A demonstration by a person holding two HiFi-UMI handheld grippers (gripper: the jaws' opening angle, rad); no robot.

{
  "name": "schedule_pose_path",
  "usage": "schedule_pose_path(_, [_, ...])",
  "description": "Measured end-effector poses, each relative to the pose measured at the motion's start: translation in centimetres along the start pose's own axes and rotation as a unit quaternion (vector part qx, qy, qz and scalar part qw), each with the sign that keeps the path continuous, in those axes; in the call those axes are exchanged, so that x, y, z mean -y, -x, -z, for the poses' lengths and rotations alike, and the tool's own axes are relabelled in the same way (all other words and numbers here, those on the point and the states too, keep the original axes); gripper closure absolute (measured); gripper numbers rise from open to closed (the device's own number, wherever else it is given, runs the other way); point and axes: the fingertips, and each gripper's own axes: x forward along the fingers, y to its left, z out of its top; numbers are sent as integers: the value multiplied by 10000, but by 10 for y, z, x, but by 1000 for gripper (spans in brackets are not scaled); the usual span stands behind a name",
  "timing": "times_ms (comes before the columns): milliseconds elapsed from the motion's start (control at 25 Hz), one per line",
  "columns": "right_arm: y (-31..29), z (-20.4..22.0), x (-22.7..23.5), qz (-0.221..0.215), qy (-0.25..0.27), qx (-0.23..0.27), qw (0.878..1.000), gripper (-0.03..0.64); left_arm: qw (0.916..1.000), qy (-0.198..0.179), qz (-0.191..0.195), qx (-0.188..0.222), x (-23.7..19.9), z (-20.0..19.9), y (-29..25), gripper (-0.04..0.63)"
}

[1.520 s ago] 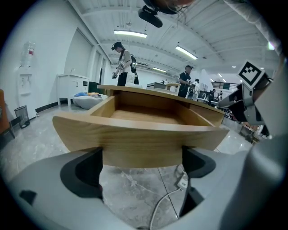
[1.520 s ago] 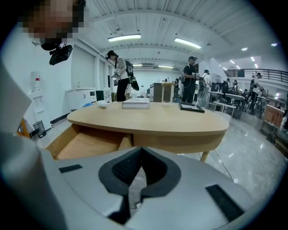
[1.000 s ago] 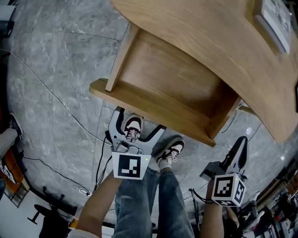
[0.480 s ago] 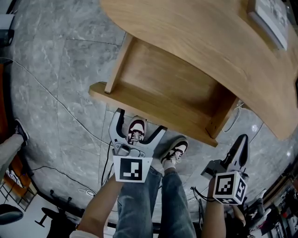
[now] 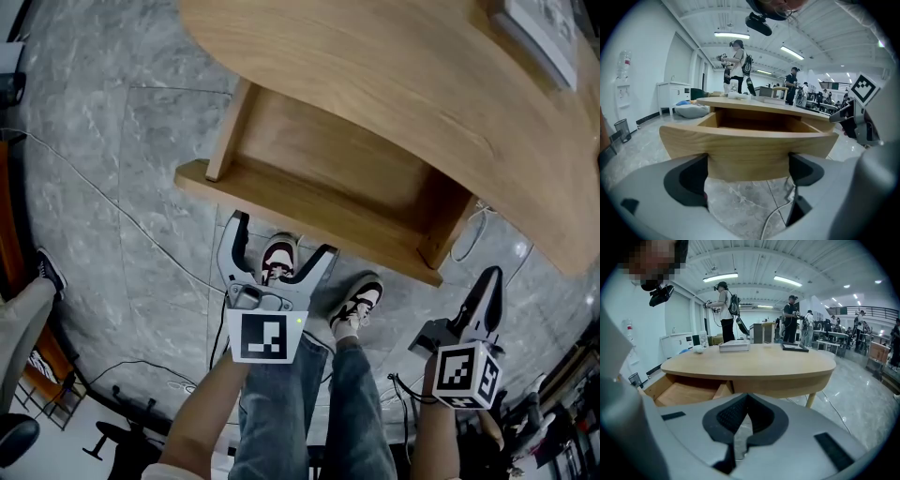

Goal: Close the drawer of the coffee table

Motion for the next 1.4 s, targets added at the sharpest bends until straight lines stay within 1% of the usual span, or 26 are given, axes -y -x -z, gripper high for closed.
schedule_pose_path(80, [-2,3,1,19,-11,-7,10000,617,10000,14,0,-15,-1,1,-4,52])
schedule_pose_path(200, [2,5,3,61,-49,-4,10000,617,9987,483,-145,69,-2,-1,-3,52])
schedule_pose_path(280, [3,2,5,98,-99,14,9999,617,9978,630,-191,110,-2,-6,-5,52])
schedule_pose_path(400, [2,2,5,150,-186,22,9997,617,9983,559,-154,28,-3,-8,-8,52])
schedule_pose_path(600, [5,6,9,232,-267,19,9994,617,9974,695,-210,-5,-4,-9,-10,52])
schedule_pose_path(760, [12,8,16,311,-317,38,9990,617,9983,554,-179,-11,-4,-10,-10,52])
schedule_pose_path(920, [22,13,21,421,-409,45,9983,617,9983,552,-169,-34,-4,-12,-11,52])
schedule_pose_path(1160, [7,1,24,591,-617,71,9963,617,9982,558,-152,-126,-9,-30,-44,52])
schedule_pose_path(1400, [11,1,30,765,-768,93,9941,617,9989,437,-116,-146,-12,-45,-62,52])
